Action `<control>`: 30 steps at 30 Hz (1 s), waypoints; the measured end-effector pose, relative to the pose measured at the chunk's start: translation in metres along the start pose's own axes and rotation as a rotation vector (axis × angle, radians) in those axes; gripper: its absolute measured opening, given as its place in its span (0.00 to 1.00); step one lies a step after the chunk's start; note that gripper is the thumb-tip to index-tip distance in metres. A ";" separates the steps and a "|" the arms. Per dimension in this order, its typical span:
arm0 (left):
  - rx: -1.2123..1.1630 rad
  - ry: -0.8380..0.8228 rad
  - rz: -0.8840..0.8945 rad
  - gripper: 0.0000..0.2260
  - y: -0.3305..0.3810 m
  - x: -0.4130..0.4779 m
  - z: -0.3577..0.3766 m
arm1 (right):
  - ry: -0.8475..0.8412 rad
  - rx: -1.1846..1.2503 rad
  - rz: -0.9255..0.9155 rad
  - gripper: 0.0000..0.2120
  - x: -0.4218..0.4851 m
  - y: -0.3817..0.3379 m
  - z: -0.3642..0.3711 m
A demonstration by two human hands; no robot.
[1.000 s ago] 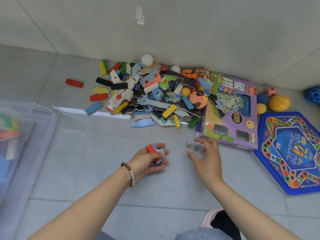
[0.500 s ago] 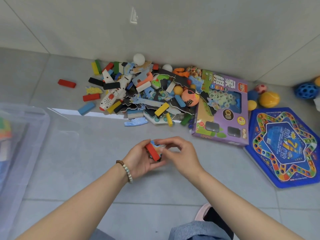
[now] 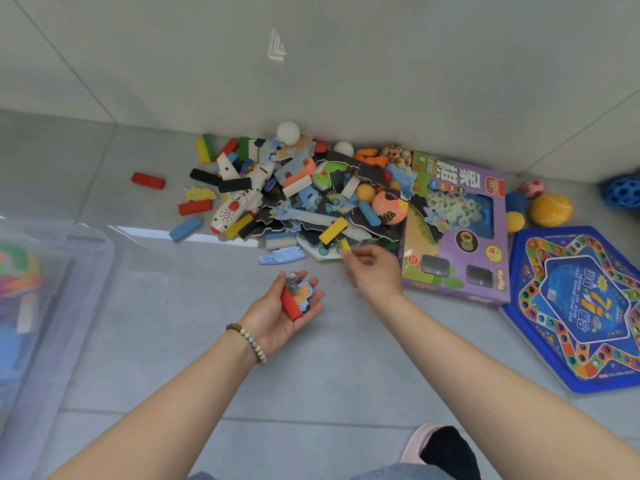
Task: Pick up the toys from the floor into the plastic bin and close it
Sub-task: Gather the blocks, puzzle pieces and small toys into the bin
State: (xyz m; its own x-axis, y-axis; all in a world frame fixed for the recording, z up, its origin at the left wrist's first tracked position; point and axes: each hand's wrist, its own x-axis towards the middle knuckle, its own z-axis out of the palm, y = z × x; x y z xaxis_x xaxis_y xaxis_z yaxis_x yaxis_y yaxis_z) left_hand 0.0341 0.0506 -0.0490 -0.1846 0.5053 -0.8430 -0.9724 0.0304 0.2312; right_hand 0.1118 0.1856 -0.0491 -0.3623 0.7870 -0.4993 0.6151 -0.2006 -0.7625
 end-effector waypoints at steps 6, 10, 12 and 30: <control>0.064 -0.036 0.021 0.09 0.011 0.000 -0.004 | -0.122 0.192 -0.012 0.03 -0.035 -0.001 -0.004; 0.053 -0.076 0.008 0.09 0.013 -0.001 0.000 | -0.286 0.204 -0.039 0.04 -0.049 -0.010 0.011; 0.063 -0.073 0.017 0.11 0.014 0.001 0.002 | -0.284 0.125 -0.092 0.05 -0.049 -0.009 0.017; 0.172 0.003 0.010 0.12 0.034 0.011 0.007 | 0.077 -0.129 -0.155 0.17 0.025 -0.026 0.023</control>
State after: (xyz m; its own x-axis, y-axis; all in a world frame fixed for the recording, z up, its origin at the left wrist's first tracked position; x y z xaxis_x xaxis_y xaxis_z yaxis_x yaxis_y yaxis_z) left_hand 0.0000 0.0635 -0.0469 -0.1946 0.5040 -0.8415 -0.9320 0.1724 0.3188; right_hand 0.0708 0.1967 -0.0514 -0.4082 0.8457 -0.3437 0.6425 -0.0013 -0.7663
